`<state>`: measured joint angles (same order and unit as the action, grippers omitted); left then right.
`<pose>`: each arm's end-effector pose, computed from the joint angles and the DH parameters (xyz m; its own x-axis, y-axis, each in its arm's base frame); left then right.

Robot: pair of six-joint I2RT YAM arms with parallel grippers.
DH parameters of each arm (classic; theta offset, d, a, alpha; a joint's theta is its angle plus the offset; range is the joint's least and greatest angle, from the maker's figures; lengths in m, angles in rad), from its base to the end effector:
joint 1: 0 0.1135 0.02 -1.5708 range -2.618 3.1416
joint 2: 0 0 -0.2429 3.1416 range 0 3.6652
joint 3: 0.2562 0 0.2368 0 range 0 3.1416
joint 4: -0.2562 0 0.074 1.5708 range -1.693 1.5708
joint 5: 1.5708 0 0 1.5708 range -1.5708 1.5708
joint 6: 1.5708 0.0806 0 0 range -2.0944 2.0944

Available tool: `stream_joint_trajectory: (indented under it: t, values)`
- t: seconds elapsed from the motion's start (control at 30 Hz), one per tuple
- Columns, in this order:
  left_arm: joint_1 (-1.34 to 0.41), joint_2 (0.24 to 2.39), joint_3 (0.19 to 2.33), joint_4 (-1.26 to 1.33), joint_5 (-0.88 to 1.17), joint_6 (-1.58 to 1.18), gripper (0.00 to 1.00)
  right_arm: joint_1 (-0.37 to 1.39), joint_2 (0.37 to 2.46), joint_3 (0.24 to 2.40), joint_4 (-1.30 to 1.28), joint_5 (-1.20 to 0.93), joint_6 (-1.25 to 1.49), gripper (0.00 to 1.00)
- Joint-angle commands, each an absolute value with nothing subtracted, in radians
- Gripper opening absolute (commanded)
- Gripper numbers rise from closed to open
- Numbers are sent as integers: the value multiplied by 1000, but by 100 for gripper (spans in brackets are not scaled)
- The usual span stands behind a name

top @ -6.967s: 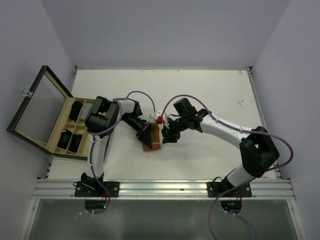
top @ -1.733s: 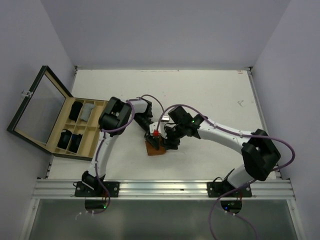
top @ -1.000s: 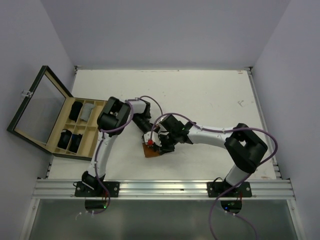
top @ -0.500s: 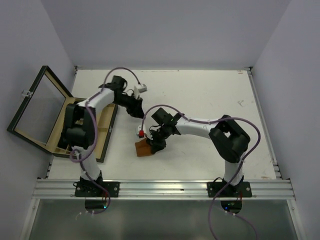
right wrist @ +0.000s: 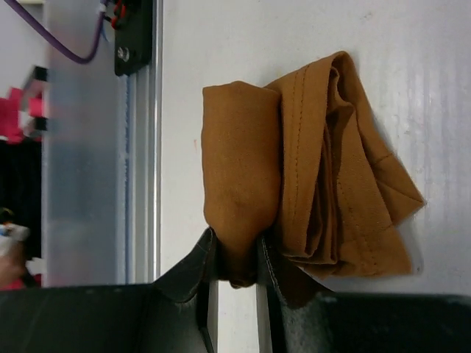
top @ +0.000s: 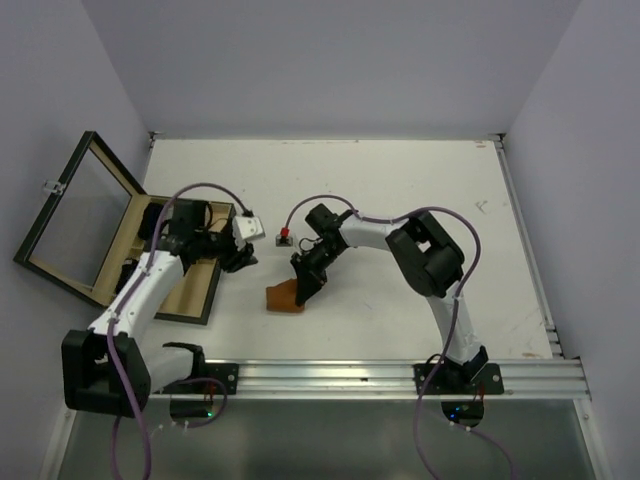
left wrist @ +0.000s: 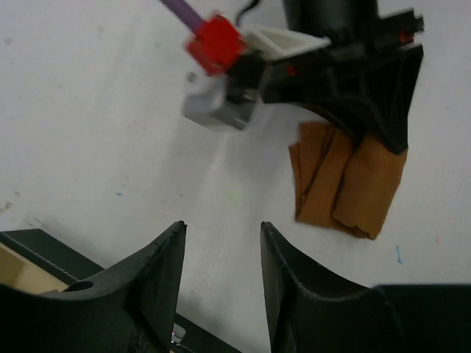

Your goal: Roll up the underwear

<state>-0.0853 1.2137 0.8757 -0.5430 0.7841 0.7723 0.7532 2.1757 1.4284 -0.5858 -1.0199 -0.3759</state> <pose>0.2487 -0.0784 0.2206 -0.1960 0.5126 -0.8360 0.9003 0.4320 0.0539 0.2407 0.3198 0.0887 -0.4743 -0.7081 -0.5230 -0.7295 -0.0165 0.6838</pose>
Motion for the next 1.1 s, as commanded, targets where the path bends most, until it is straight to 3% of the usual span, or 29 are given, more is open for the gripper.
stream_joint_trajectory:
  t: [0.0, 0.13, 0.37, 0.83, 0.93, 1.0, 1.07]
  values:
    - [-179, 1115, 764, -603, 681, 988, 48, 736, 2307, 1411, -698, -871, -310, 0]
    - [-356, 1017, 648, -548, 597, 985, 52, 719, 2361, 1451, -730, -911, -278, 0]
    - [-615, 1035, 586, -465, 445, 977, 55, 715, 2416, 1485, -752, -927, -273, 0]
    - [-759, 1199, 506, -302, 374, 902, 53, 698, 2434, 1508, -753, -910, -272, 0]
    - [-785, 1259, 518, -305, 354, 870, 40, 698, 2439, 1516, -756, -902, -272, 0]
    - [-787, 1288, 526, -314, 354, 861, 22, 696, 2434, 1514, -755, -897, -272, 0]
    - [-788, 1305, 535, -350, 363, 865, 14, 695, 2425, 1506, -749, -887, -268, 0]
